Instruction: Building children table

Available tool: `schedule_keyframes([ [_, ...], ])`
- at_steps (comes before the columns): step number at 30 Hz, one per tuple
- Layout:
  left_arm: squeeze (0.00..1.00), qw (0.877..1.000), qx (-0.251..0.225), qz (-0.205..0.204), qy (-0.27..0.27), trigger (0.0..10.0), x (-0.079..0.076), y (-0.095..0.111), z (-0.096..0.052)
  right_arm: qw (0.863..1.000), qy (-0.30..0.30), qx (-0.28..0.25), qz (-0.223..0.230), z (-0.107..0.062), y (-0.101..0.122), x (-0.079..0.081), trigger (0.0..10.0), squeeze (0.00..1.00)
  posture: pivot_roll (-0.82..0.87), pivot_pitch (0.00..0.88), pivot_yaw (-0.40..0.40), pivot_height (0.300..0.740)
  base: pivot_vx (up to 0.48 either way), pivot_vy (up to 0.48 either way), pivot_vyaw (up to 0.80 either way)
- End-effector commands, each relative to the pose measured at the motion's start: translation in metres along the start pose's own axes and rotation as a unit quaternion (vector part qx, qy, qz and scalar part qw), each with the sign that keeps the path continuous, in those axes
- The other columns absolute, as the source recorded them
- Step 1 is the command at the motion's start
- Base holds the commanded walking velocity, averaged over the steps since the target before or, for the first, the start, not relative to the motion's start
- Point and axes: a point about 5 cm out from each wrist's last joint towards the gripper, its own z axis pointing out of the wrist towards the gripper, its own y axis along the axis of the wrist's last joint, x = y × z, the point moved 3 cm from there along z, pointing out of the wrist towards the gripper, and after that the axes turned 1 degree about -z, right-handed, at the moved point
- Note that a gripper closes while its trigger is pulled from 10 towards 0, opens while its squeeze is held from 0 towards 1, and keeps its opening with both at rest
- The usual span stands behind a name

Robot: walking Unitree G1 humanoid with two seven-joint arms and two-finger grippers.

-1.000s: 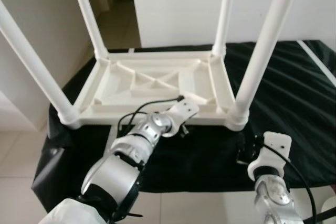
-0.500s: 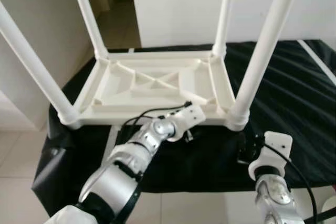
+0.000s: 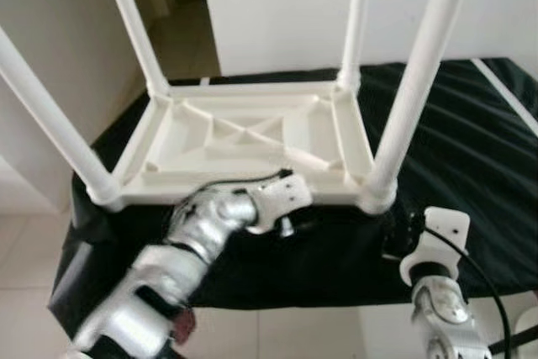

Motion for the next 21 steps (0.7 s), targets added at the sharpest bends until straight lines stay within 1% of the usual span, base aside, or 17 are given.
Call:
schedule_keyframes([
  [1,0.00,0.977,0.006,-0.012,-0.214,10.0,-0.050,-0.005,0.006,1.000,0.025,0.008,0.002,0.003,-0.002,0.009,10.0,0.00,-0.09,0.000,0.056,0.740,0.000,0.000,0.00],
  [5,0.00,0.975,0.009,-0.007,-0.220,10.0,-0.055,-0.006,-0.001,0.999,0.053,0.011,0.000,0.003,-0.003,0.013,10.0,0.00,-0.08,0.000,0.051,0.740,0.000,0.000,0.00],
  [7,0.00,0.978,0.010,-0.004,-0.209,10.0,-0.055,-0.004,-0.004,0.997,0.071,0.013,-0.004,0.001,-0.004,0.013,10.0,0.00,-0.07,0.000,0.047,0.740,0.000,0.000,0.00],
  [8,0.00,0.978,0.010,-0.004,-0.209,10.0,-0.055,-0.004,-0.004,0.997,0.071,0.013,-0.004,0.001,-0.004,0.013,10.0,0.00,-0.07,0.000,0.047,0.740,0.000,0.000,0.00],
  [10,0.00,0.983,0.002,-0.002,-0.185,10.0,-0.051,0.003,-0.001,0.994,0.106,0.022,-0.009,-0.002,-0.008,0.014,10.0,0.00,-0.07,0.000,0.040,0.740,0.000,0.000,0.00],
  [11,0.00,0.983,0.002,-0.002,-0.185,10.0,-0.051,0.003,-0.001,0.994,0.106,0.022,-0.009,-0.002,-0.008,0.014,10.0,0.00,-0.07,0.000,0.040,0.740,0.000,0.000,0.00],
  [12,0.00,0.985,-0.008,0.003,-0.170,10.0,-0.047,0.008,0.001,0.992,0.126,0.025,-0.014,-0.004,-0.009,0.016,10.0,0.00,-0.07,0.000,0.038,0.740,0.000,0.000,0.00],
  [14,0.00,0.986,-0.013,0.006,-0.167,10.0,-0.047,0.010,0.002,0.991,0.131,0.025,-0.015,-0.004,-0.009,0.016,10.0,0.00,-0.07,0.000,0.038,0.740,0.000,0.000,0.00],
  [16,0.00,0.991,-0.026,0.003,-0.134,10.0,-0.038,0.019,0.006,0.988,0.155,0.017,-0.020,-0.003,-0.005,0.018,10.0,0.00,-0.06,0.000,0.027,0.740,0.000,0.000,0.00],
  [18,0.00,0.995,-0.037,-0.013,-0.090,10.0,-0.026,0.027,0.011,0.984,0.174,0.009,-0.024,-0.002,-0.002,0.019,10.0,0.00,-0.06,0.000,0.023,0.740,0.000,0.000,0.00],
  [19,0.00,0.996,-0.054,-0.033,-0.057,10.0,-0.017,0.034,0.012,0.982,0.184,-0.001,-0.029,0.000,0.003,0.018,10.0,0.00,-0.06,0.000,0.021,0.740,0.000,0.000,0.00],
  [20,0.00,0.996,-0.054,-0.033,-0.057,10.0,-0.017,0.034,0.012,0.982,0.184,-0.001,-0.029,0.000,0.003,0.018,10.0,0.00,-0.06,0.000,0.021,0.740,0.000,0.000,0.00],
  [21,0.00,0.996,-0.064,-0.045,-0.046,10.0,-0.013,0.038,0.011,0.981,0.190,-0.007,-0.033,0.002,0.006,0.017,10.0,0.00,-0.06,0.000,0.021,0.740,0.000,0.000,0.00],
])
